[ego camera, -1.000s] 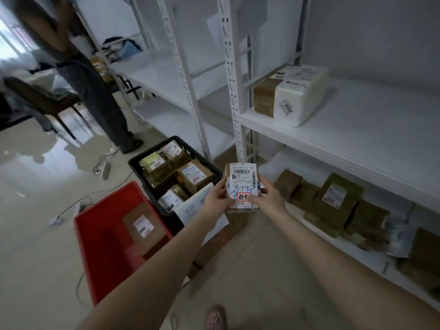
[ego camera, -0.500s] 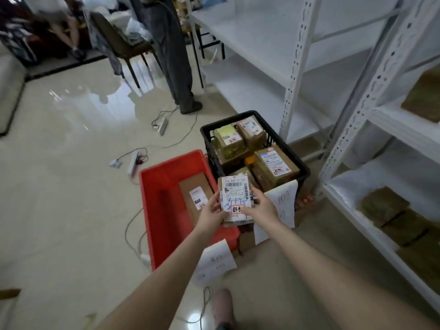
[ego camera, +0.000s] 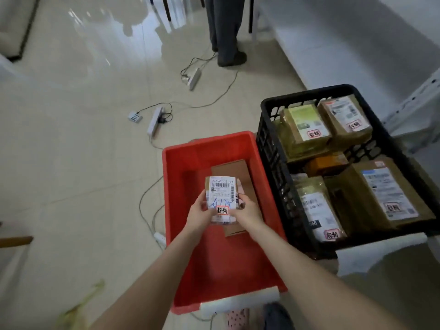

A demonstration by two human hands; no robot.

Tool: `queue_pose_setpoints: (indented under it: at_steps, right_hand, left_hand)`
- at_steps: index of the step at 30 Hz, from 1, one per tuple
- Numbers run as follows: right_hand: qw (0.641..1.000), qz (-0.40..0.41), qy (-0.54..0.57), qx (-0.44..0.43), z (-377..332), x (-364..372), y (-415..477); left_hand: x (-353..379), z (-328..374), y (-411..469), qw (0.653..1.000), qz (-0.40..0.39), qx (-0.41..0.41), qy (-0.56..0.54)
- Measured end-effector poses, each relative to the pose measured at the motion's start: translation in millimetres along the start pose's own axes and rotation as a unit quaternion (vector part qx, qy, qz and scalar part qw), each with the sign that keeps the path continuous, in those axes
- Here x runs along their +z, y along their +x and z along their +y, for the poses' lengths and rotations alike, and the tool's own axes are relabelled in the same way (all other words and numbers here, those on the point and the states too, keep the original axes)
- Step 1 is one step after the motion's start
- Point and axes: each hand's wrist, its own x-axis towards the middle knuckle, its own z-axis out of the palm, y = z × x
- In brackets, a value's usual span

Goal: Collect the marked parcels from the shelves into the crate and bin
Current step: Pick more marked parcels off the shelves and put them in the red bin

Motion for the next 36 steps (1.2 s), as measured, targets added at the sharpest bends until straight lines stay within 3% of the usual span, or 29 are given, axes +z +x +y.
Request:
queue_pose_setpoints:
  at_steps: [10, 19, 25, 30, 36]
  right_hand:
    - [0.996, -0.093, 0.008, -0.009, 21, 85, 172]
    - [0.990, -0.140, -0.021, -0.006, 35, 103, 217]
    - [0.982, -0.064, -0.180, -0.004, 35, 67, 189]
    - [0.959, -0.028, -0.281, -0.015, 20, 29, 137]
    - [0.946, 0.025, -0.319, -0.045, -18, -30, 67]
  left_hand:
    - [-14, -63, 174, 0.979, 0.128, -0.023, 0.154]
    - [-15, -89, 230, 0.979, 0.094, -0.071, 0.166]
    - [-12, -68, 201, 0.961, 0.078, -0.038, 0.264]
    - [6, -29, 145, 0.875, -0.016, 0.013, 0.483]
    - [36, 39, 85, 0.818, -0.061, 0.114, 0.561]
